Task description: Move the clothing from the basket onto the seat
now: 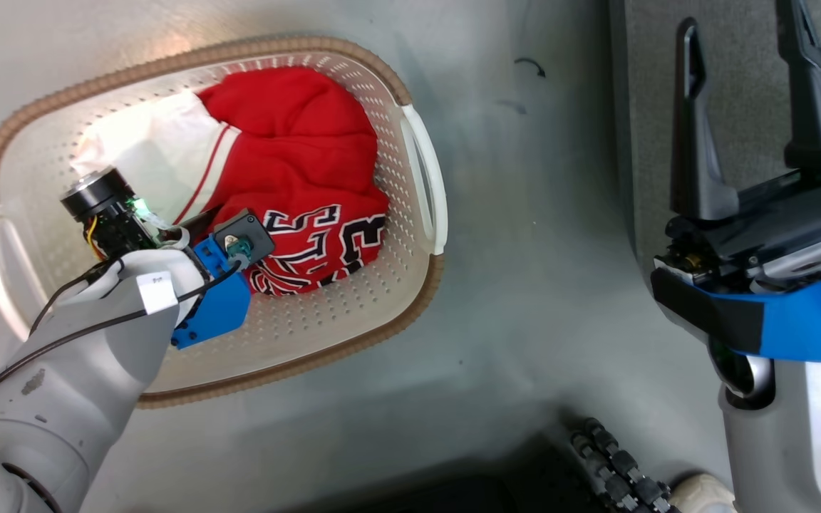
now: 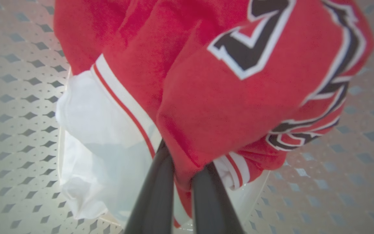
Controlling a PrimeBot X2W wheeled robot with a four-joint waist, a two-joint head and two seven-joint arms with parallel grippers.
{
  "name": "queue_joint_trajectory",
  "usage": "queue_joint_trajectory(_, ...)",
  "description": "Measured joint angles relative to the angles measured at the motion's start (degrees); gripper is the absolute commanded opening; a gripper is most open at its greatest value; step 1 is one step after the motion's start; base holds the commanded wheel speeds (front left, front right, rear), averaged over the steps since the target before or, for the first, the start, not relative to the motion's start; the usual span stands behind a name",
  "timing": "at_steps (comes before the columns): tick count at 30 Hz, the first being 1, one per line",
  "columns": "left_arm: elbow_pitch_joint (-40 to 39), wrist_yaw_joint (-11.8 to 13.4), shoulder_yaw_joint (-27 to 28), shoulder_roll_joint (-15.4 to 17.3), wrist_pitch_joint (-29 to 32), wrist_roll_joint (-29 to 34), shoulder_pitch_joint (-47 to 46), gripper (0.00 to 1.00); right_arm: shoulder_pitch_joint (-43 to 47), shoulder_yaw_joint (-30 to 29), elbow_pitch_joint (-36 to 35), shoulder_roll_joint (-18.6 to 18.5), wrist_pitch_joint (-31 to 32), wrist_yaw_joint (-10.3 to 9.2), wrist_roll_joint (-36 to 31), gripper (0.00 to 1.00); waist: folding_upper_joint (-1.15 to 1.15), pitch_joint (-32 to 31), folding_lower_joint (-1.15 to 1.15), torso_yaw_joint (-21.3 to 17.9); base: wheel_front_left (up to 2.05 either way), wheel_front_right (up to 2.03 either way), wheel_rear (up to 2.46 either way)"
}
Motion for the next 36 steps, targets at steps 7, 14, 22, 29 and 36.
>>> queue_joint_trajectory(7,-0.5,0.0,0.0,-1.3,-3.5,-2.2,0.8,0.0,-0.3,0.6,1.9,0.0,0.0,0.01,0.0,1.0,0.0,-3.3,0.0,1.4,0.0,0.0,0.0)
queue_joint_trajectory(14,-1.8,0.0,0.0,-2.9,-5.8,-5.6,2.9,0.0,-0.3,0.3,3.8,0.0,0.0,0.0,-0.2,1.0,0.0,-8.3,0.0,3.0,0.0,0.0,0.0)
queue_joint_trajectory(22,-5.2,0.0,0.9,-4.8,-7.1,-12.4,5.2,0.0,1.0,-0.8,6.3,0.0,0.0,0.01,-1.2,1.0,0.0,-16.0,0.0,5.4,0.0,0.0,0.0)
queue_joint_trajectory(29,-11.9,0.4,6.5,-4.3,-7.1,-14.2,8.6,0.0,3.6,-2.6,7.6,0.0,0.0,0.0,-1.6,1.0,0.0,-22.3,-0.01,7.5,0.0,0.0,0.0)
queue_joint_trajectory(36,-17.8,1.4,12.6,-3.6,-7.1,-13.6,12.8,0.0,6.3,-4.0,9.2,0.0,0.0,0.0,-1.7,1.0,0.0,-28.5,-0.01,9.4,0.0,0.0,0.0)
